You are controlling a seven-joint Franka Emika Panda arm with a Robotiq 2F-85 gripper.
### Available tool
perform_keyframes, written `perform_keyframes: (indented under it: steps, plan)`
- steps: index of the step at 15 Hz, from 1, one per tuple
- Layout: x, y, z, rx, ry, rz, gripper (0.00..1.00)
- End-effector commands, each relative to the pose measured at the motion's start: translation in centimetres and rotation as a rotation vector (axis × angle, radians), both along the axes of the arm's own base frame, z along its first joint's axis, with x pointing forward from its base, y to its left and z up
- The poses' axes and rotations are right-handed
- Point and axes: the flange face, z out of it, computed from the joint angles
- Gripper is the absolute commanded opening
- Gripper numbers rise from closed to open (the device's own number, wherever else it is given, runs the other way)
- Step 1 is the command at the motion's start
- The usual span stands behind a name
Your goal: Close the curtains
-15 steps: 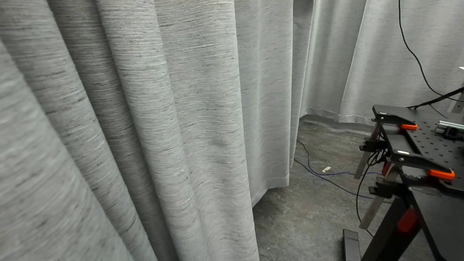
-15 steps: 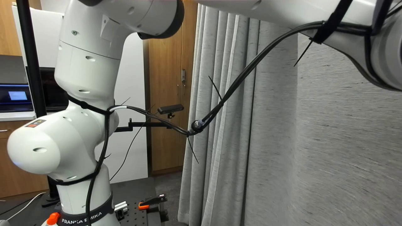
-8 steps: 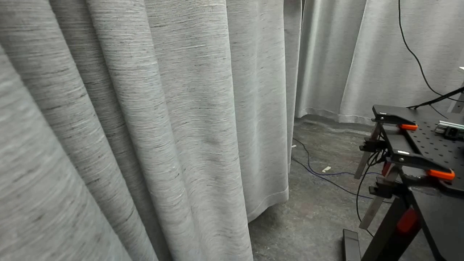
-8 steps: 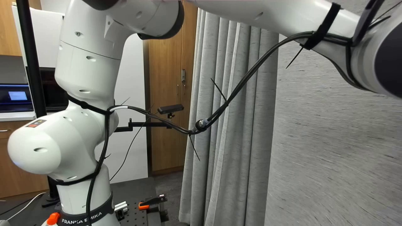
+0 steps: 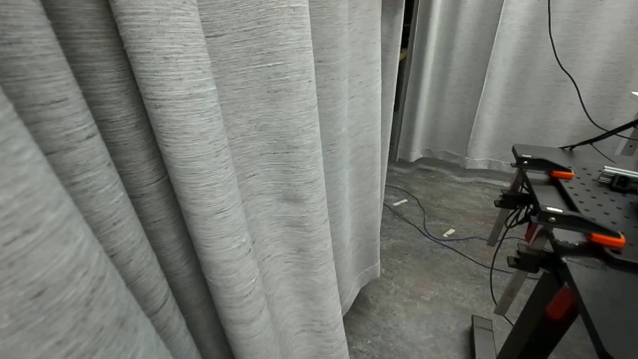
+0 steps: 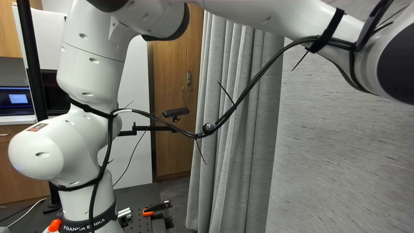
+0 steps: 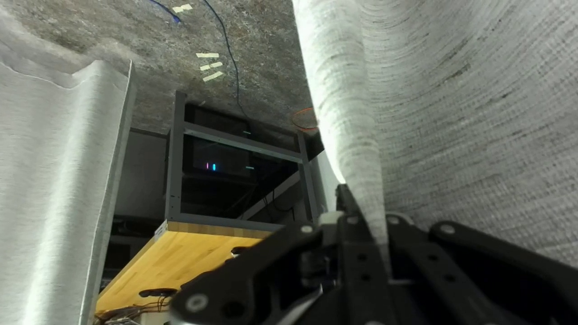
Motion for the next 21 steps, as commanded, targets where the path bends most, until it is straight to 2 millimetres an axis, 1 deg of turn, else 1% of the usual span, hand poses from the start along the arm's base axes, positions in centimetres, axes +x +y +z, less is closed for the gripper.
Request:
perform_keyframes:
  steps: [1,9,17,18,19,21]
  plan:
    - [-0.9,-1.1,-4.2,0.052,0.099,-0.042,0.0]
    - [-0.9,-0.7,-3.1,0.045,0.076,-0.026,0.0]
    - [0.2,0.4,-3.2,0.046,0.085,-0.002,0.0]
    - [0.2,0.0,-3.0,0.042,0.085,-0.003,0.0]
    - [0.3,0.3,-3.1,0.037,0.088,-0.002,0.0]
    - [0.3,0.3,-3.1,0.03,0.094,-0.004,0.0]
